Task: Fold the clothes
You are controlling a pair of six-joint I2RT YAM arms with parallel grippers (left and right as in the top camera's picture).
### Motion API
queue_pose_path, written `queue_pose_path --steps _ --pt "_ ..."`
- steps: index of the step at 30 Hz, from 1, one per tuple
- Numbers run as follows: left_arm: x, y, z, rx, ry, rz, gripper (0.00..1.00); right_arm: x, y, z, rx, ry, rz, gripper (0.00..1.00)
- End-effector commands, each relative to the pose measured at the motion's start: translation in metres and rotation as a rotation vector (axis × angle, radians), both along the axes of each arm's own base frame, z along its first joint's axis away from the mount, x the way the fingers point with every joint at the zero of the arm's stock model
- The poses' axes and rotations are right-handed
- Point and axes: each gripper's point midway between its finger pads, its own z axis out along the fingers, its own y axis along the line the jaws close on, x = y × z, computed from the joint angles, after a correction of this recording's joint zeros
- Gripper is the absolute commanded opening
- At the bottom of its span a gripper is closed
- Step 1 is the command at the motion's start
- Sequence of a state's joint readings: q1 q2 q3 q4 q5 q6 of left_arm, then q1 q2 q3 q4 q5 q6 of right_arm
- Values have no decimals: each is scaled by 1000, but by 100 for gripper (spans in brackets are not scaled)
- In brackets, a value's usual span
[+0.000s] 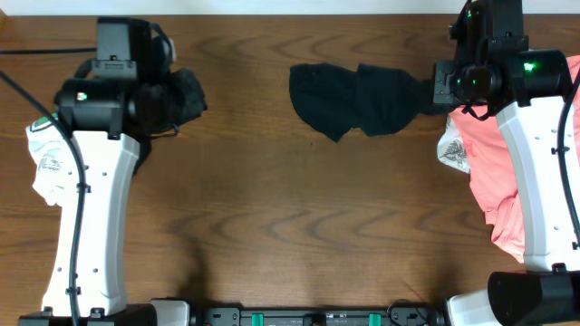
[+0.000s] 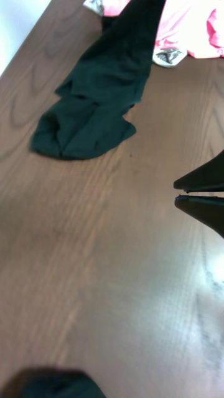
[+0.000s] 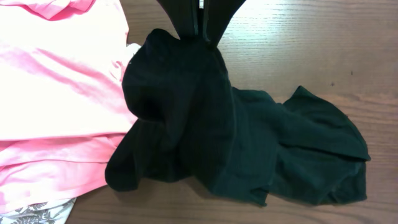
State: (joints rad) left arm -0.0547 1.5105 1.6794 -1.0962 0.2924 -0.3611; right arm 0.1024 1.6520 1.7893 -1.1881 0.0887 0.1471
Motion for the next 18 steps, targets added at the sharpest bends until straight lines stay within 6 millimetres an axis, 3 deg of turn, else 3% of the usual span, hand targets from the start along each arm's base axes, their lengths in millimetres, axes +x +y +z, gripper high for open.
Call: queue_pose_path --steps 1,4,5,9,12,18 --pt "7 -15 -12 7 2 -70 10 -1 -5 -4 -16 14 -2 1" --pt "22 -28 -25 8 1 -102 29 -3 -6 -5 -17 22 -2 1" --pt "29 -33 -32 8 5 -113 40 -3 -6 -5 -17 25 -2 1" --pt "59 -59 -66 -26 22 -176 60 -3 -6 -5 -17 25 -2 1" --pt "84 -89 -96 -121 20 -258 68 -4 -6 -5 -17 29 -1 1" --pt "118 -110 -162 -204 51 -306 71 -7 -6 -7 -19 42 -1 1"
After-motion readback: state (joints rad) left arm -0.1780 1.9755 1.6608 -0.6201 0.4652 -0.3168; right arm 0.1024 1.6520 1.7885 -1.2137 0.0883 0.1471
